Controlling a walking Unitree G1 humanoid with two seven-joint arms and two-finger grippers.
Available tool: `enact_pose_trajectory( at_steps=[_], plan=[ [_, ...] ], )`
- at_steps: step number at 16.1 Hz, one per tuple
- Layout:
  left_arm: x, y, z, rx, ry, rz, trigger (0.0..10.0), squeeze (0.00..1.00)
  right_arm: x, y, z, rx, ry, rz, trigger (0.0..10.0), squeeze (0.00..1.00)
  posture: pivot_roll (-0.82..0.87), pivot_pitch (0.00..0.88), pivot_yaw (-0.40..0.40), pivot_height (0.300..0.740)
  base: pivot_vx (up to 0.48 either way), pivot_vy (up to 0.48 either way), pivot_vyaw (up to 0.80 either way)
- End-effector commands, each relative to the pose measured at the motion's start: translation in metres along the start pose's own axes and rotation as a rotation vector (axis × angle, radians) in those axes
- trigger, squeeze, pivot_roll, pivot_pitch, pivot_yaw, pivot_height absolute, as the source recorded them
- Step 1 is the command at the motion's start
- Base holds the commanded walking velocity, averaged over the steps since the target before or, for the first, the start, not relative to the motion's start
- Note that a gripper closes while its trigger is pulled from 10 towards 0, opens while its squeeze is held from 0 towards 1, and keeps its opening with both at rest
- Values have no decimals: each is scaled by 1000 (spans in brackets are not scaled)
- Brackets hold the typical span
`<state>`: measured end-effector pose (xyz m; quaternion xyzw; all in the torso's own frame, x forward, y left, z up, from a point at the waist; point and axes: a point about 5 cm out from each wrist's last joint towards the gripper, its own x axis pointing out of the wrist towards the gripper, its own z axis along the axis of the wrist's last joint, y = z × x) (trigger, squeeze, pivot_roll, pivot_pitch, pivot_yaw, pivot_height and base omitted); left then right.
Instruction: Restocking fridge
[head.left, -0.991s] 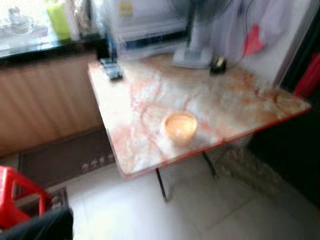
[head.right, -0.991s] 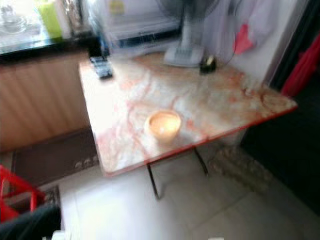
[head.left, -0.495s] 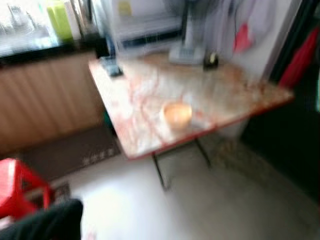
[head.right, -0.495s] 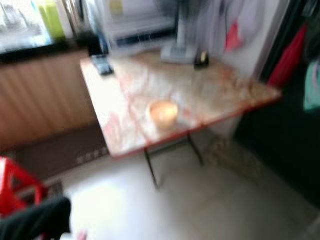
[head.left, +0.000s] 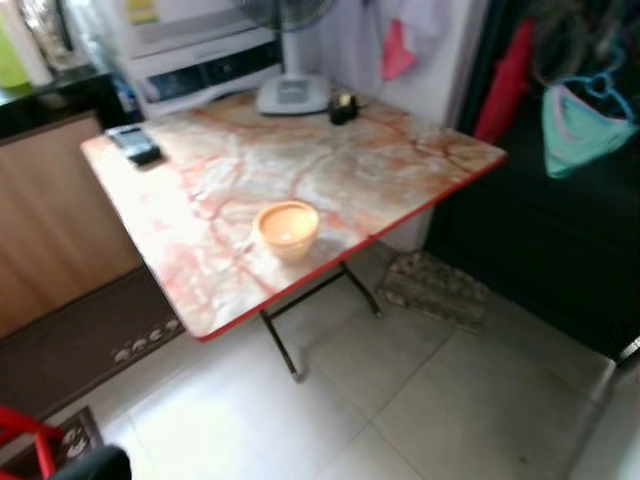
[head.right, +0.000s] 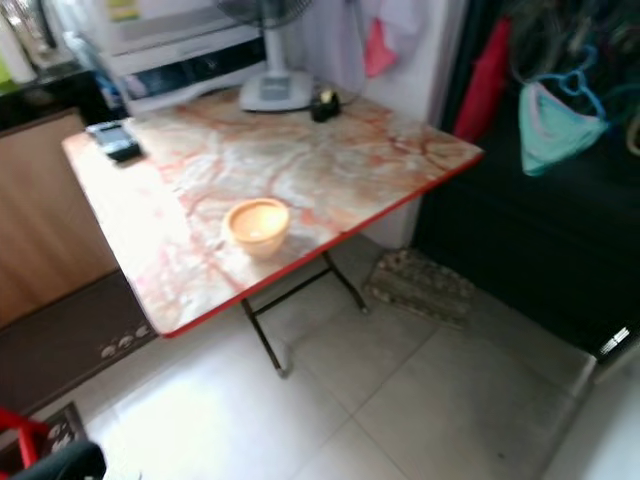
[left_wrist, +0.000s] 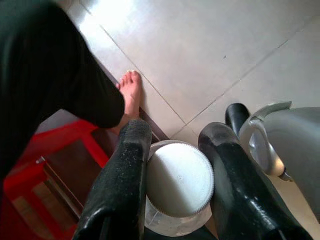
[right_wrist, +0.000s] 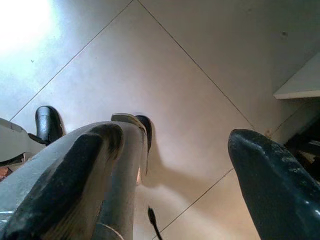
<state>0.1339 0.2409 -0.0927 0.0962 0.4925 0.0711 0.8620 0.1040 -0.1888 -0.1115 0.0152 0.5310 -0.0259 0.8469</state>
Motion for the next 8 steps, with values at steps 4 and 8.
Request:
enact_pose_trajectory(
  at_steps=[4, 8],
  plan=[
    [0, -10, -3, 13, 44, -8, 10000, 0, -3, -5, -13, -35, 56, 16, 10000, 0, 37, 0, -1, 740, 0, -219, -800],
    [-1, -7, -10, 2, 75, 11, 10000, 0, -3, -7, -10, -50, 47, 19, 10000, 0, 53, 0, -28, 740, 0, -161, -800]
  ],
)
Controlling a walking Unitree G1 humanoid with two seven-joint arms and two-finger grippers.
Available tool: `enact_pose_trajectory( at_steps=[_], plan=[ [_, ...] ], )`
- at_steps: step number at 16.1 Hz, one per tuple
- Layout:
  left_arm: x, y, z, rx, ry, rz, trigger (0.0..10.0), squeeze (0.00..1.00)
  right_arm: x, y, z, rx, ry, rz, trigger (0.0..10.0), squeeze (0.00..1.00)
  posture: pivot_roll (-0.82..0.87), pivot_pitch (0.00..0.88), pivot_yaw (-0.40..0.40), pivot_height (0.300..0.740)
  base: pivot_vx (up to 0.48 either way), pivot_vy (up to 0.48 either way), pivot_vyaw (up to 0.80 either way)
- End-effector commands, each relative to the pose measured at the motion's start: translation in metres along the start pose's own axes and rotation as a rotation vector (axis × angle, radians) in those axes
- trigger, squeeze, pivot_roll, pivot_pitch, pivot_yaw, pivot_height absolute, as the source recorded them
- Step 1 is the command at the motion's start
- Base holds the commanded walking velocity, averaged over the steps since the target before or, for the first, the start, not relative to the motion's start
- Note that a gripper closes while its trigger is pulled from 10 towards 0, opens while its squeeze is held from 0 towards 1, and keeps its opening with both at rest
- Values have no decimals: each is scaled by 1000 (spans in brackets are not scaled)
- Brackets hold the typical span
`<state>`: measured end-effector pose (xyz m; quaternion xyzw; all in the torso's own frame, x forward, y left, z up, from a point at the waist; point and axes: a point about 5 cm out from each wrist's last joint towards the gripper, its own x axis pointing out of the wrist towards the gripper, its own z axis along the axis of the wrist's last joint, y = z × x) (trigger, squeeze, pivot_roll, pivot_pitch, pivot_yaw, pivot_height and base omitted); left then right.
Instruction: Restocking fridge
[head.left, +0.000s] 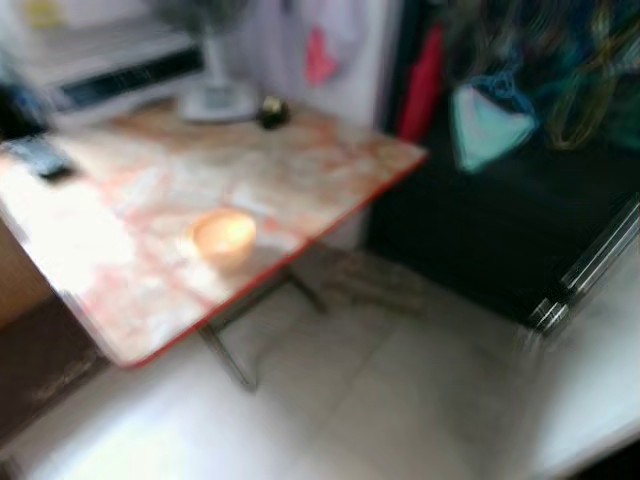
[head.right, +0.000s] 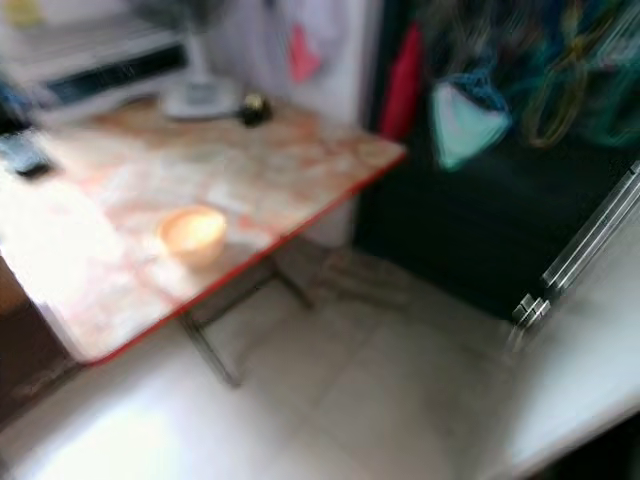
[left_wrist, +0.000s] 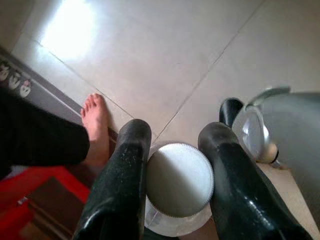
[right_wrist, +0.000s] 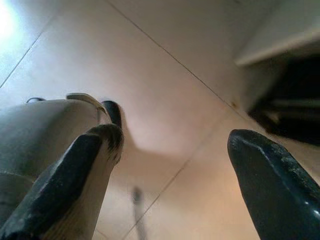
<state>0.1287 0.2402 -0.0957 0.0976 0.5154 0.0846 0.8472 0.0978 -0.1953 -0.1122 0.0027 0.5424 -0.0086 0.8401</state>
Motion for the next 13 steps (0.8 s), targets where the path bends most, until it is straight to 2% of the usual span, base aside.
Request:
enact_pose_trajectory(
  at_steps=[1, 4, 7, 9, 11, 13],
  plan=[
    [-1, -5, -7, -20, 24, -5, 10000, 0, 0, 0, -3, -11, 18, 4, 10000, 0, 55, 0, -33, 740, 0, -368, 0],
    [-2, -4, -11, -43, 34, -6, 10000, 0, 1, 1, 1, -21, 8, 11, 10000, 0, 34, 0, -34, 740, 0, 0, 0],
    [-3, -3, -15, -35, 49, -6, 10000, 0, 0, 4, -1, -4, 13, 7, 10000, 0, 26, 0, -16, 740, 0, 0, -800],
    [-1, -8, -6, -19, 35, -17, 10000, 0, 0, 5, -4, 9, 15, 4, 10000, 0, 14, 0, 3, 740, 0, 0, -800],
    [2, -7, 8, 43, 3, -19, 10000, 0, -1, 5, -7, 23, 25, 0, 10000, 0, 13, 0, 9, 740, 0, -373, -800],
    [2, -5, 8, 25, 3, -16, 10000, 0, -1, 4, -8, 18, 28, 3, 10000, 0, 17, 0, 6, 740, 0, -431, -800]
  ],
)
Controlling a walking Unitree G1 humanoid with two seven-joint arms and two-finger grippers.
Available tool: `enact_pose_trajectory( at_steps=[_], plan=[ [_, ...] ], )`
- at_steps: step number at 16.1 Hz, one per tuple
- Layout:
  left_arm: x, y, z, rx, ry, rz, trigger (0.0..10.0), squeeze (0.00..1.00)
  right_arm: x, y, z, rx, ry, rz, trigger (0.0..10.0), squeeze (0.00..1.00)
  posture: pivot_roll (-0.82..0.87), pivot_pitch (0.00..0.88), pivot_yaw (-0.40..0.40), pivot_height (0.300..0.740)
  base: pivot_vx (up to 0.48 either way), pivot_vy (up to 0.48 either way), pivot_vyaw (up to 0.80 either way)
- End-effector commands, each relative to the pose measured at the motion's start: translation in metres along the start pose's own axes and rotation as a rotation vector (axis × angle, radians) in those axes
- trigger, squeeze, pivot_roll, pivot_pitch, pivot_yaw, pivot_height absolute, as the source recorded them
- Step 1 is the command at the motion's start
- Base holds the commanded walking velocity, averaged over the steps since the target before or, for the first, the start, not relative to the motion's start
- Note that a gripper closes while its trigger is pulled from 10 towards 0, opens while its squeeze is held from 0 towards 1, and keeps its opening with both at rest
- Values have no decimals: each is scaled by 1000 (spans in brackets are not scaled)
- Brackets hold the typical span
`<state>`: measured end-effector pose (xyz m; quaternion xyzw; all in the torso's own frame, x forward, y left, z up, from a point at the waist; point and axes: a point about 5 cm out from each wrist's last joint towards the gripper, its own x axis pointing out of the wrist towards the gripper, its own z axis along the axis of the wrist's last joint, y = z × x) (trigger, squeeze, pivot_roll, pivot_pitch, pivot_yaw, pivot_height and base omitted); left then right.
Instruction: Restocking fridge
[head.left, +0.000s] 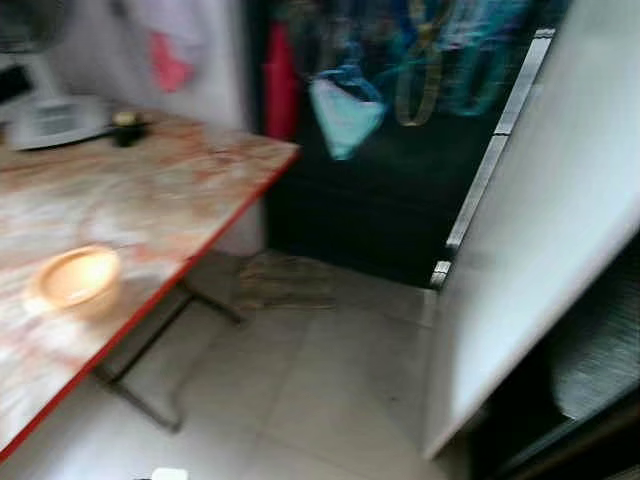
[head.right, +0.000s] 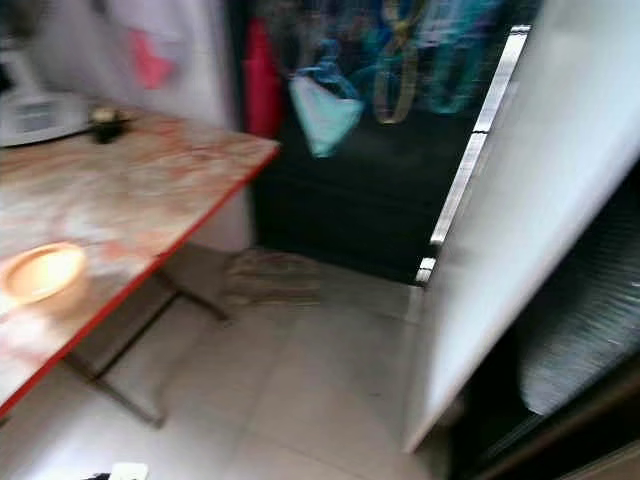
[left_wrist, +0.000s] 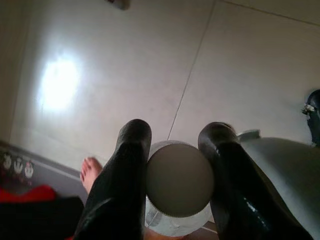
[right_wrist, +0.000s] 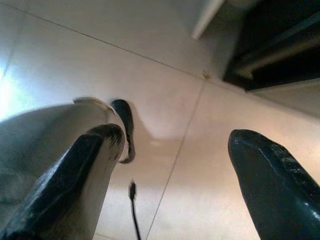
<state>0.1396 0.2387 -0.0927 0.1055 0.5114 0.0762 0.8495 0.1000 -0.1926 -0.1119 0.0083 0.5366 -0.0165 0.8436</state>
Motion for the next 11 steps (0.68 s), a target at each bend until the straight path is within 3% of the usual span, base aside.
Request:
enact_pose_trajectory(
  at_steps=[1, 7, 11],
  plan=[
    [-1, -2, -6, -7, 19, -10, 10000, 0, -2, 1, -11, -3, 42, 9, 10000, 0, 19, 0, 7, 740, 0, 0, -800],
    [-5, 3, -28, 0, 61, -15, 10000, 0, -2, 0, -13, -10, 44, 5, 10000, 0, 6, 0, 5, 740, 0, 0, -800],
    [-4, -3, -21, -3, 58, -28, 10000, 0, -3, 0, -14, -21, 48, 12, 10000, 0, 8, 0, 4, 740, 0, 0, -800]
  ],
)
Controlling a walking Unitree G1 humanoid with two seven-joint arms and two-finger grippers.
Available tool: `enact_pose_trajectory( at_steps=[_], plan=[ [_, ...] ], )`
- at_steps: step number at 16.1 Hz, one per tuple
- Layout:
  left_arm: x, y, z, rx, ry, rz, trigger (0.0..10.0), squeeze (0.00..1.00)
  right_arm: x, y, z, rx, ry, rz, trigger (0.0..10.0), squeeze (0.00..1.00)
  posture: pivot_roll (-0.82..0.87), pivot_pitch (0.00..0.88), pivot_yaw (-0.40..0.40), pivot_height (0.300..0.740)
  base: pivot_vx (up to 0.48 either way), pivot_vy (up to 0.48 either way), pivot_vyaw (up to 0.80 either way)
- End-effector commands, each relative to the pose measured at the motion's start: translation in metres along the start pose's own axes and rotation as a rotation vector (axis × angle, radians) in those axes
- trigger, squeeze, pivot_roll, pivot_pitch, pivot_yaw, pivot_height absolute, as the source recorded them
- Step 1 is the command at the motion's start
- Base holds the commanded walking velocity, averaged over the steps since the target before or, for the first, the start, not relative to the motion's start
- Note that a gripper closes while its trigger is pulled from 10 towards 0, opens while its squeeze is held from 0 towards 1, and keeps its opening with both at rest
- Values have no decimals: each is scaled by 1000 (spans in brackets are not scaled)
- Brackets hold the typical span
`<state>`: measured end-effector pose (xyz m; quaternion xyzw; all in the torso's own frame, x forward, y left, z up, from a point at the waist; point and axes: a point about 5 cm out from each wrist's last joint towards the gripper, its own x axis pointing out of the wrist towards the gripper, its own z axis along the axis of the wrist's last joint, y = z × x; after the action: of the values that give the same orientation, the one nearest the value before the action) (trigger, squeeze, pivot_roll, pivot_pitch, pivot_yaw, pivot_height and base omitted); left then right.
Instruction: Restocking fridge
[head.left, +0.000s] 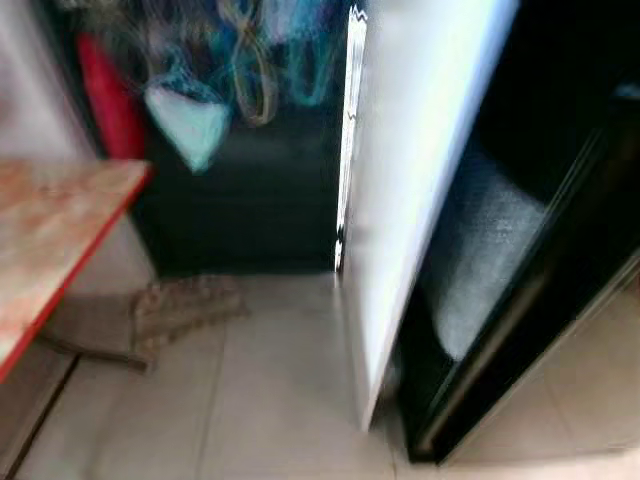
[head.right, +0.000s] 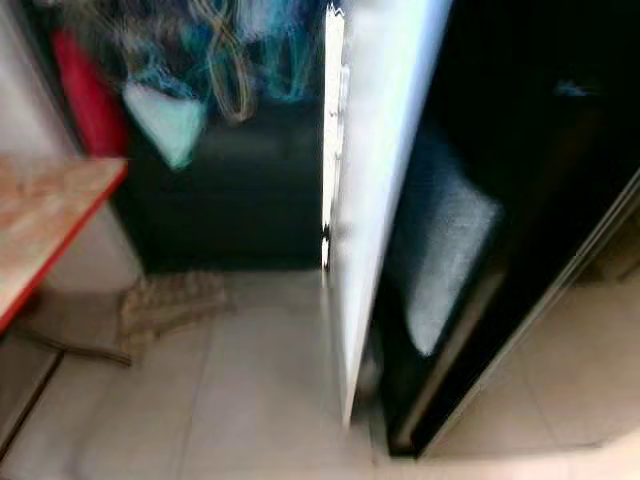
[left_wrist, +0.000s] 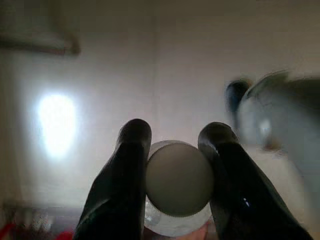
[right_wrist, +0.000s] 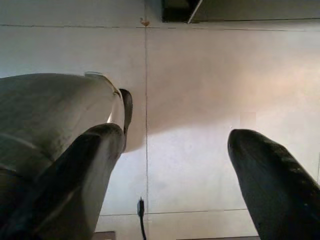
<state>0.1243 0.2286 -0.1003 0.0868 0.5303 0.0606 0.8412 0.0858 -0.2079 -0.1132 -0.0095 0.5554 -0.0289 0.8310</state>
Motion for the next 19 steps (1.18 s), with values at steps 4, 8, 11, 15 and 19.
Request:
enact_pose_trajectory(
  at_steps=[4, 8, 11, 15, 19],
  plan=[
    [1, 1, 6, 11, -6, 7, 10000, 0, 1, 18, -2, -4, 6, 54, 10000, 0, 3, 0, 16, 740, 0, 0, -800],
    [0, 4, -3, 74, 22, -3, 10000, 0, 2, 18, 1, -14, -1, 53, 10000, 0, 2, 0, 22, 740, 0, -79, -800],
    [0, 8, -3, 67, 32, 1, 10000, 0, 2, 19, 1, -25, -2, 59, 10000, 0, 3, 0, 29, 740, 0, 0, -800],
    [-1, 8, -7, 52, 48, 11, 10000, 0, 2, 21, 0, -37, 3, 69, 10000, 0, 3, 0, 33, 740, 0, -120, -800],
    [-1, 8, -7, 47, 47, 9, 10000, 0, 2, 20, 0, -39, 5, 68, 10000, 0, 3, 0, 32, 740, 0, 0, -800]
  ],
)
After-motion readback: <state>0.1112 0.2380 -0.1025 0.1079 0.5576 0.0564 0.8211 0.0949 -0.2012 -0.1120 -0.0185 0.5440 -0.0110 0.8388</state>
